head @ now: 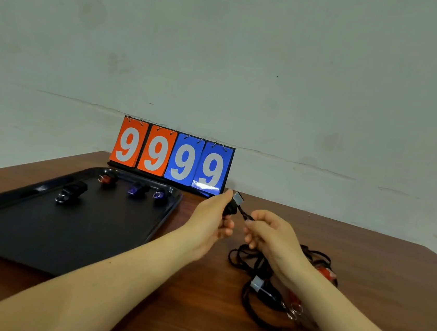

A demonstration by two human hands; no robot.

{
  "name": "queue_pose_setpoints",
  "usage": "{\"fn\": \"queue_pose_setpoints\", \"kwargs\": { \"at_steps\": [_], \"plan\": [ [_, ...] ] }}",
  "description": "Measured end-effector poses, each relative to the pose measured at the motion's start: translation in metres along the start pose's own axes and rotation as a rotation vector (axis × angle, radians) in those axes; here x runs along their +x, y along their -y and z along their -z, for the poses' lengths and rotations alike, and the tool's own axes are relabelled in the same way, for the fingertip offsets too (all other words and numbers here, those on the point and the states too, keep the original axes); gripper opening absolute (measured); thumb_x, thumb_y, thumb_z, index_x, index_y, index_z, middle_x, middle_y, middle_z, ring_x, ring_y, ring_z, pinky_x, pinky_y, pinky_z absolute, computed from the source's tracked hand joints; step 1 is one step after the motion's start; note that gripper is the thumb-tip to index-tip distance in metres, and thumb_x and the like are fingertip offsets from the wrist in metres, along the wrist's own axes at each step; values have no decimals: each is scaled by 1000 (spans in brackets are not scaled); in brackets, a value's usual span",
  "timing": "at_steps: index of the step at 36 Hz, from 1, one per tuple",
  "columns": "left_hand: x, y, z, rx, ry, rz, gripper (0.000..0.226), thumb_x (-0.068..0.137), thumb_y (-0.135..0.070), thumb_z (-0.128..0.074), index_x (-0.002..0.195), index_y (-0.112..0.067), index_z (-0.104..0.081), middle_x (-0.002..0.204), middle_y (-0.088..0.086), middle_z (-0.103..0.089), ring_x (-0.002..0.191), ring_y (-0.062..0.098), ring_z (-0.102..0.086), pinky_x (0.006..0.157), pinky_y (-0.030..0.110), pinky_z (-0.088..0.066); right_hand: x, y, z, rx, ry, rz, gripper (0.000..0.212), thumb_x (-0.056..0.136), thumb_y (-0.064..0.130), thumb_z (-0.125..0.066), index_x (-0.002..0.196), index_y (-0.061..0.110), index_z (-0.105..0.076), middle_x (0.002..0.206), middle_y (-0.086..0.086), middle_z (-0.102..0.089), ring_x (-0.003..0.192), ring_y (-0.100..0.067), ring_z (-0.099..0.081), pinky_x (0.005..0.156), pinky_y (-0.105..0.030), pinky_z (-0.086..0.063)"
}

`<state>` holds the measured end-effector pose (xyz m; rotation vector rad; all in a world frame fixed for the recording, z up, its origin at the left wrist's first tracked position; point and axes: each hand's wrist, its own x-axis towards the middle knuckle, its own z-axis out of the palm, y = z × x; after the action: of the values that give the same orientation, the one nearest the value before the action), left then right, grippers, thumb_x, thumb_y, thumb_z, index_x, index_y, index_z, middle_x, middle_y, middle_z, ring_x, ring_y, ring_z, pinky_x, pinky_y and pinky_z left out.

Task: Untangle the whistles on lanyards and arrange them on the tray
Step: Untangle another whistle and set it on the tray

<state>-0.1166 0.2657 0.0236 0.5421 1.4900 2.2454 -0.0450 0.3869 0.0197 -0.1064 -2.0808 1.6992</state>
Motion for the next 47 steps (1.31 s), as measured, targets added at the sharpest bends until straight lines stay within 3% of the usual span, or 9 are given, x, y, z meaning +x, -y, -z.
{"fn": "queue_pose_setpoints", "kwargs": {
  "at_steps": [8,12,14,18,27,35,38,43,47],
  "plan": [
    [2,4,-1,91,56,33,29,99,-36,-48,106,-10,-59,69,3,-47,53,10,-46,45,17,-41,3,2,5,507,-11,0,4,81,8,-60,84,6,-62,75,-2,-58,66,-11,-56,64,-25,-44],
    [3,2,0,99,71,35,28,99,-36,-48,108,-11,-58,72,3,-47,55,9,-45,47,18,-41,3,0,6,565,4,-56,9,79,13,-60,84,7,-64,76,-2,-54,65,-11,-50,61,-24,-42],
    [4,2,2,116,77,28,25,99,-34,-47,107,-12,-58,74,2,-47,57,9,-44,48,18,-41,1,1,5,358,15,7,9,87,9,-57,84,9,-66,74,1,-56,68,-11,-49,63,-24,-43],
    [4,6,7,260,132,-18,20,100,-34,-44,104,-18,-54,79,2,-45,55,9,-38,50,21,-38,-4,4,1,-582,-57,334,11,92,15,-58,86,23,-64,74,12,-62,65,2,-53,64,-10,-43],
    [2,9,1,686,137,-181,32,102,-34,-30,102,-17,-56,83,0,-49,59,14,-42,53,22,-40,-5,6,5,-597,-202,328,8,91,14,-58,89,21,-61,81,9,-61,73,3,-53,66,-6,-41],
    [2,8,1,734,149,-194,33,103,-34,-28,103,-17,-56,97,6,-56,60,14,-45,55,23,-41,-5,8,4,-401,-147,198,12,92,17,-59,90,23,-68,80,4,-66,70,-6,-60,62,-18,-51],
    [3,10,1,664,157,-187,28,102,-31,-30,91,-22,-55,91,1,-52,68,14,-45,55,22,-41,-5,6,5,-82,-72,27,16,94,15,-56,96,12,-72,76,0,-66,70,-14,-58,62,-22,-50],
    [4,15,2,615,157,-151,26,102,-32,-33,95,-23,-56,89,-1,-50,75,13,-47,56,22,-43,-4,8,4,387,13,-227,14,92,9,-57,96,-1,-67,71,-5,-64,60,-11,-58,53,-18,-52],
    [4,13,2,518,143,-79,24,101,-38,-37,95,-25,-56,92,3,-55,57,10,-44,55,22,-43,-2,7,2,551,-16,-270,8,91,3,-58,92,-2,-64,62,-4,-64,58,-11,-60,55,-17,-55]
  ]
}}
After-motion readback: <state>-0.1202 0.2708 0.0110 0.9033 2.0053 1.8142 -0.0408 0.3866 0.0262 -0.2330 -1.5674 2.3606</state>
